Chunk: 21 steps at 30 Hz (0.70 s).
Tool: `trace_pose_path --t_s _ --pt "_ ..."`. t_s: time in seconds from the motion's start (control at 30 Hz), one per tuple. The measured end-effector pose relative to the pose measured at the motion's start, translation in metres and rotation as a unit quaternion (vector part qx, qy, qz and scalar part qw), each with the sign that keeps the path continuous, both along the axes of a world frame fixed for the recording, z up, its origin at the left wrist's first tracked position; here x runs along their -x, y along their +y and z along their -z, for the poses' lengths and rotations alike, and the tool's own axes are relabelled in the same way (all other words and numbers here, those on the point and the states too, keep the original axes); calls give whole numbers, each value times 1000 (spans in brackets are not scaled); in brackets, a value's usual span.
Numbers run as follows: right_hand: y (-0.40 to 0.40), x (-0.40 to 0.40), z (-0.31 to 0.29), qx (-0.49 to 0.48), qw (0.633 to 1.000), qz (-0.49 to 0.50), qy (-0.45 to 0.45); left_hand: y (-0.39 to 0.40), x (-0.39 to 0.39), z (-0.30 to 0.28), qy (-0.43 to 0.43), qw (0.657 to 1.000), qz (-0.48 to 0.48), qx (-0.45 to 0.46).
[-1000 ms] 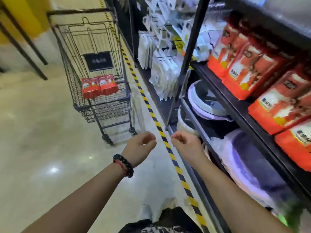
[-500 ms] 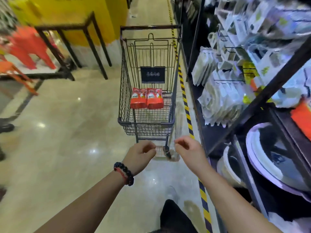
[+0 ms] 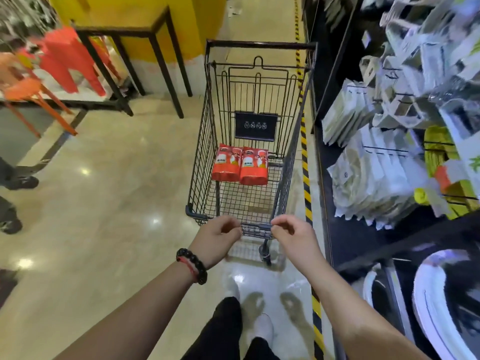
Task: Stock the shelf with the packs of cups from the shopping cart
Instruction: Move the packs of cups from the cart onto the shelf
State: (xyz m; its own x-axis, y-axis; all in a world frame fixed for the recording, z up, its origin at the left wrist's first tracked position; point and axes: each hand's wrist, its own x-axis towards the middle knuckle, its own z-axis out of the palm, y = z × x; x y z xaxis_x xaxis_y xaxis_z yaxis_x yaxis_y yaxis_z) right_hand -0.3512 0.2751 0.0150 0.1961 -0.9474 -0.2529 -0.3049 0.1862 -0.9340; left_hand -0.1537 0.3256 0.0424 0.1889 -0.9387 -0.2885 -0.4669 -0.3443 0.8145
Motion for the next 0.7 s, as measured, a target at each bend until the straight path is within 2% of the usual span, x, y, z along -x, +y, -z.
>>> trace_pose_path --t_s 0.33,0.47,0.7 --pt "-123 -76 17 -21 999 -16 36 -117 -72 28 55 998 -31 -30" --pt "-180 -112 27 -65 996 -15 60 -174 -103 38 73 996 -38 -46" --pt "-271 -150 67 -82 991 -9 101 -257 -140 74 102 990 -45 -91"
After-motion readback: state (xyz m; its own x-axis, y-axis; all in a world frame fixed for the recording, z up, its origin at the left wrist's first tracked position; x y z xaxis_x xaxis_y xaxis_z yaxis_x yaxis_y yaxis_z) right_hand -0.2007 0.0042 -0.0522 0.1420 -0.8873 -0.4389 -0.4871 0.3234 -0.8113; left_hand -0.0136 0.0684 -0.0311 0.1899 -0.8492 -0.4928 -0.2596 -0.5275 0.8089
